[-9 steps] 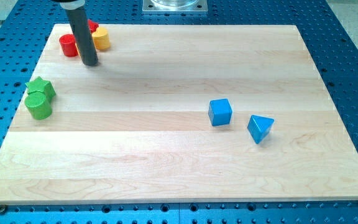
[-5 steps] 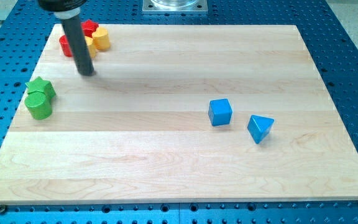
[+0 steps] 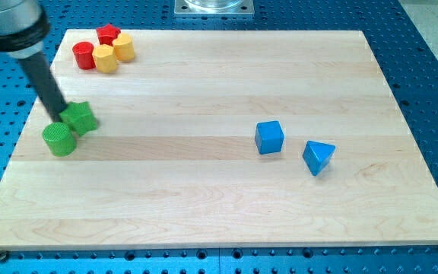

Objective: Push the green star above the blue triangle

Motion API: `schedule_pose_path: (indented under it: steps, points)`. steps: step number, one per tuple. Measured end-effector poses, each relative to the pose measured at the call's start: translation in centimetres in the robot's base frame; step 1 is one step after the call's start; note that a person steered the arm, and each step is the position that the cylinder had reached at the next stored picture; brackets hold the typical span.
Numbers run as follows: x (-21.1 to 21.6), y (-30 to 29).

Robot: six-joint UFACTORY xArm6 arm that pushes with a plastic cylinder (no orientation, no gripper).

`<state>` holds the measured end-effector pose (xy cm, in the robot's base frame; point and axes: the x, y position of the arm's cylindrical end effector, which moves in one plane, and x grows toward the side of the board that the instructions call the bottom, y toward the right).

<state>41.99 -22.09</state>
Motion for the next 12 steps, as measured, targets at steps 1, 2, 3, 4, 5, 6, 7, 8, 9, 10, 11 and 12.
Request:
schedule_pose_path:
  steps: [1,2,3,4,5,6,7,8,9,10,11,12]
  points:
    - [0.8,10.4]
    - [1.9,8.4]
    - [5.1,11.9]
    - [2.8,18.9]
    - [1.7,26.6]
    - [2.1,27.3]
    - [4.9,28.7]
    - [2.2,32.8]
    - [1.4,36.8]
    - [2.3,32.5]
    - [0.1,32.9]
    - [-2.1,34.0]
